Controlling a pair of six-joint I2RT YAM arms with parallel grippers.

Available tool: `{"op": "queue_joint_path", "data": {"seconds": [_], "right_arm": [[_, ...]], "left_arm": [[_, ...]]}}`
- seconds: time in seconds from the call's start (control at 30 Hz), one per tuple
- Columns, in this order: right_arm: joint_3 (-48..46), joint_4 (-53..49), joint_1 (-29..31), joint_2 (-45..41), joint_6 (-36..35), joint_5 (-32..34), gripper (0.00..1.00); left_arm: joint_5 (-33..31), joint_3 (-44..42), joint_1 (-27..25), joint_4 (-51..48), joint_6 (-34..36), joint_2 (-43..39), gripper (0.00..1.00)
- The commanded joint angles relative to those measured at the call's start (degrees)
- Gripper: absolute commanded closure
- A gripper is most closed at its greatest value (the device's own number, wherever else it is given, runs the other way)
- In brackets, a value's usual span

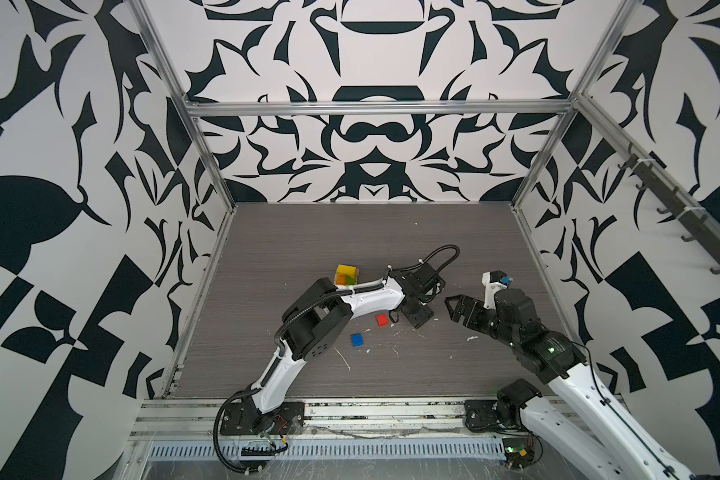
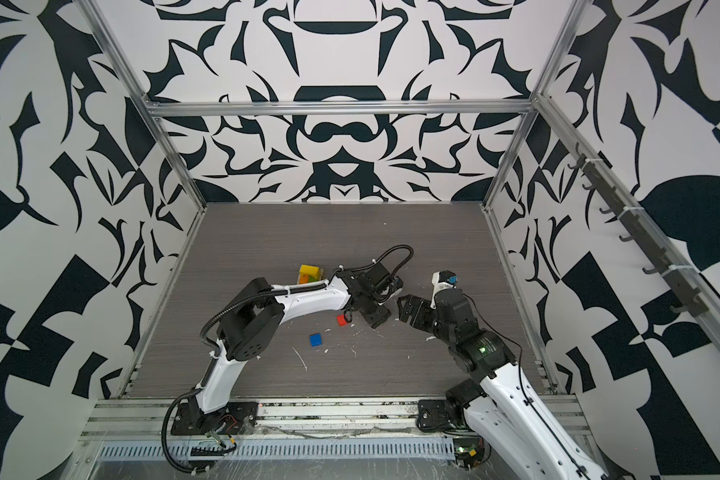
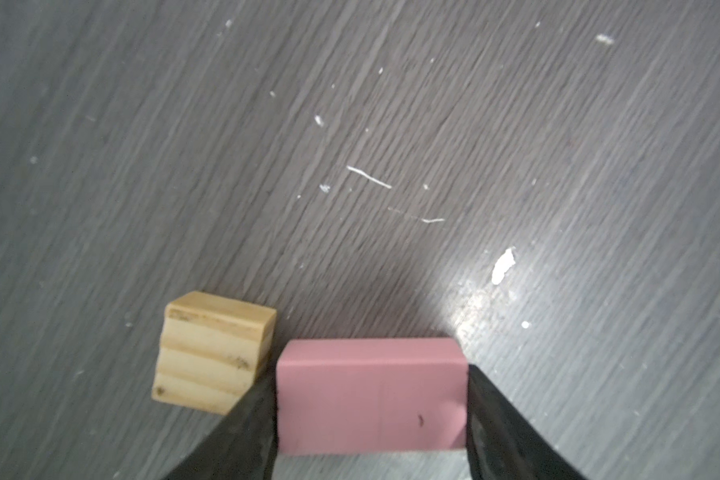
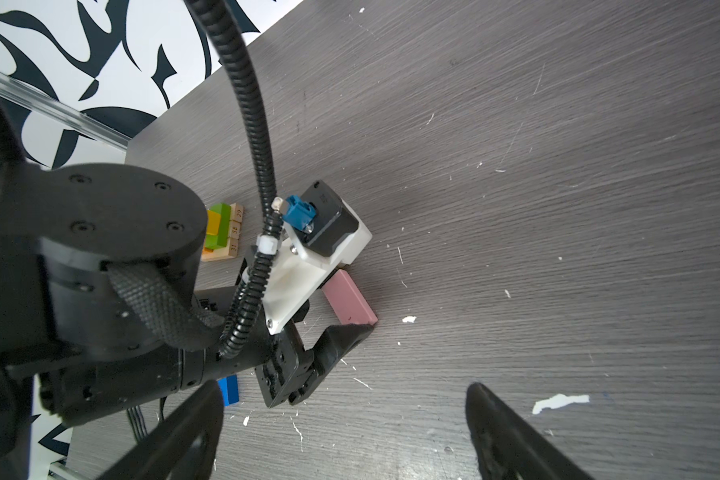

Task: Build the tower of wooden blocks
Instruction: 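Lower the left gripper around the pink block and close it, then lift the pink block and carry it over the stack with the left gripper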

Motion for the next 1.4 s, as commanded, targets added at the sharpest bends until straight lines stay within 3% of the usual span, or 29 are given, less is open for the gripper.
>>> {"op": "queue_joint_path", "data": {"seconds": [0.0, 0.17, 0.6, 1.37], "right_arm": [[0.43, 1.54, -0.19, -0.05, -0.03, 0.59, 0.05], [0.67, 1.44, -0.22, 0.06, -0.11, 0.59, 0.05], [0.82, 1.76, -0.19, 0.31, -0.15, 0.43, 0.06], [0.03, 1.77, -0.23, -0.39, 0.15, 0.10, 0.06]], "left_arm": [[-0.40, 1.17, -0.25, -2.23, -0.75, 2.18, 0.36], [-0.59, 1.36, -0.26, -2.45, -1.09, 2.56, 0.41], [-1.33, 0.11, -0.28, -1.07, -3.98, 1.15, 0.73], [-2.57, -4.15, 2.15, 1.94, -9.43, -8.20, 0.72]]}}
